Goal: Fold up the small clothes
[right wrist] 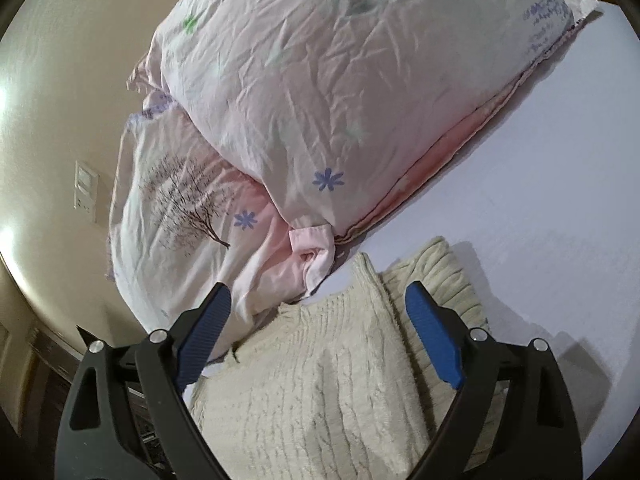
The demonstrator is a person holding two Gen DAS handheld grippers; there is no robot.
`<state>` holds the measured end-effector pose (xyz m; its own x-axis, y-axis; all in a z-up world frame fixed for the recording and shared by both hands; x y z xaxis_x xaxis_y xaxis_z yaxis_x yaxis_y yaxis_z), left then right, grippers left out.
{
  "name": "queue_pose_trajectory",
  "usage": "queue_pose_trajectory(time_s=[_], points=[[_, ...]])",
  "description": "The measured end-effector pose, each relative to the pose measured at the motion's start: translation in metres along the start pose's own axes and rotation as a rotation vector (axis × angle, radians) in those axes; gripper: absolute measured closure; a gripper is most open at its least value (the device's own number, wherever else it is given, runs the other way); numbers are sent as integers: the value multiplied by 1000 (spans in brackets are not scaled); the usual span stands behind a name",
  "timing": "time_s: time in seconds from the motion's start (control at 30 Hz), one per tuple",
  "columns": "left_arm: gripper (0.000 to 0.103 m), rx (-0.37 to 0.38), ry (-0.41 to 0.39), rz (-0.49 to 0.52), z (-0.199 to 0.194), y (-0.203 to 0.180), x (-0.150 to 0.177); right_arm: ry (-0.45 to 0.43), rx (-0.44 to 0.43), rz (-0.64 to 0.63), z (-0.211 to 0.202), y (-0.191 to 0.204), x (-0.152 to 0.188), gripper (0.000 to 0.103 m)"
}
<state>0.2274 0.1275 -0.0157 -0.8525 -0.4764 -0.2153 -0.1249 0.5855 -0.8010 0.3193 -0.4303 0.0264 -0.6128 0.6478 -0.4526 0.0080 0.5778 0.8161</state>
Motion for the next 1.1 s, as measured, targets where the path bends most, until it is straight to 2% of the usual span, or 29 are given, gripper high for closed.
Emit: queue_pose_trajectory(time_s=[0.07,0.1,0.17,0.23,0.27,0.33,0.37,0.4,0.43,0.47,0.5,0.53,0.57,0.6,0.63,0.67,0.7,0.73,0.8,0.9,0.97,1.03,1.1], points=[[88,69,-19,38,-4,-36,2,-18,-15,11,-7,1,-5,14],[88,124,-35,94,-3,-71,6,-26,-24,12,-11,2,-8,14],[88,222,-21,159,8,-118,13,-48,-27,8,-19,4,-12,14],[88,344,29,234,44,-177,33,-80,-11,-21,-29,6,-18,14],[88,382,79,258,72,-199,45,-94,4,-37,-33,5,-21,14],[86,388,188,272,128,-224,67,-119,56,-64,-43,1,-30,14],[86,379,267,273,160,-233,79,-124,73,-66,-47,-3,-34,14],[85,376,391,247,197,-239,96,-130,87,-58,-52,-9,-39,14],[85,380,480,208,219,-240,108,-133,95,-48,-57,-14,-43,14],[85,417,521,175,227,-241,113,-122,97,-32,-61,-21,-47,14],[85,518,549,146,225,-244,117,-112,92,-21,-64,-25,-50,14],[85,533,526,165,216,-244,114,-100,86,-11,-66,-28,-52,14],[84,530,473,200,202,-244,107,-79,86,-1,-66,-30,-53,11],[76,503,383,248,179,-240,95,-38,89,12,-64,-31,-53,10],[60,459,332,270,168,-234,87,11,98,13,-59,-30,-51,9],[53,345,244,310,148,-222,75,79,112,-8,-52,-29,-48,9],[48,254,192,342,139,-214,69,116,122,-26,-46,-28,-45,9],[48,172,156,375,131,-204,64,160,137,-35,-39,-27,-41,9],[47,63,150,394,124,-181,61,264,142,-39,-20,-26,-28,9],[45,-9,202,371,126,-149,62,355,147,-59,-2,-23,-12,10],[42,-18,229,364,130,-142,64,377,149,-68,4,-22,-6,11],[32,-18,248,358,140,-139,69,379,142,-74,7,-22,-5,14],[30,-27,261,361,160,-144,75,372,134,-66,5,-25,-3,28]])
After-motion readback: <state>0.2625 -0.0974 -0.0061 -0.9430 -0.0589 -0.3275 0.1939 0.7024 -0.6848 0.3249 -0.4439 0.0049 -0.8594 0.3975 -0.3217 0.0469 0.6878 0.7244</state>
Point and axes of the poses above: each gripper's, at about its wrist camera, not at the fingertips, and z roughly the way its jaws point, y to its left, x to its underside, the point moved 3 cm from there along z, roughly the way its jaws point, and after that the axes turned 1 degree about -x, right-handed, at the moved point
